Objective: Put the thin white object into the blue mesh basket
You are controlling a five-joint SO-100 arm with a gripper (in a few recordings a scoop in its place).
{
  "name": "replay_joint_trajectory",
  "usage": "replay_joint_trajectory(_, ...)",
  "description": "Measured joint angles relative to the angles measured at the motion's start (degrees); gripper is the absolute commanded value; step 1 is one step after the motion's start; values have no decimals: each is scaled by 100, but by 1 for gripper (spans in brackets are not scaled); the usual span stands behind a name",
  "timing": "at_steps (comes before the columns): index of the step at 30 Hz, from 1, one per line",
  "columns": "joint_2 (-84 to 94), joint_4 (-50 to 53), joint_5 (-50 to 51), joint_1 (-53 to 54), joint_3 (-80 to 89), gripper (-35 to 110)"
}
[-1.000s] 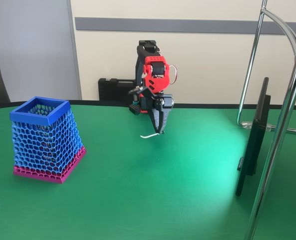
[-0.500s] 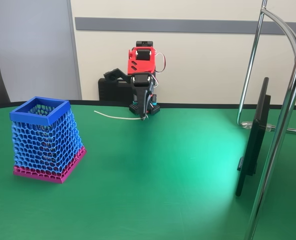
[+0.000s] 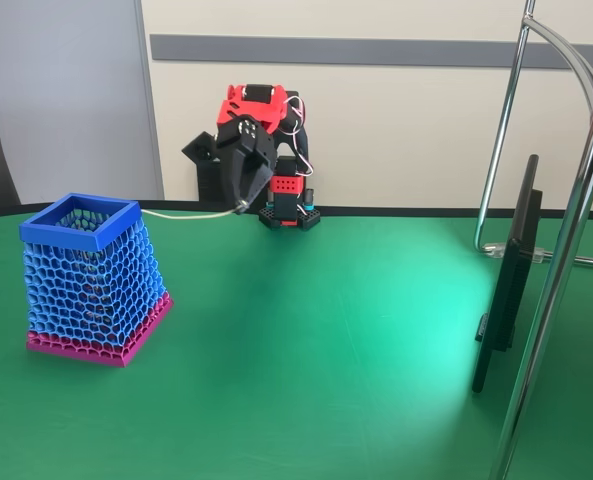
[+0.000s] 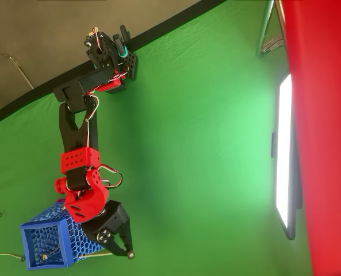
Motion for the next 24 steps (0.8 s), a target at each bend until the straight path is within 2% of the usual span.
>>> replay_joint_trajectory(5, -9, -149, 255, 387, -202, 0)
replay_joint_trajectory(24, -62, -220, 2232, 1688, -132, 0)
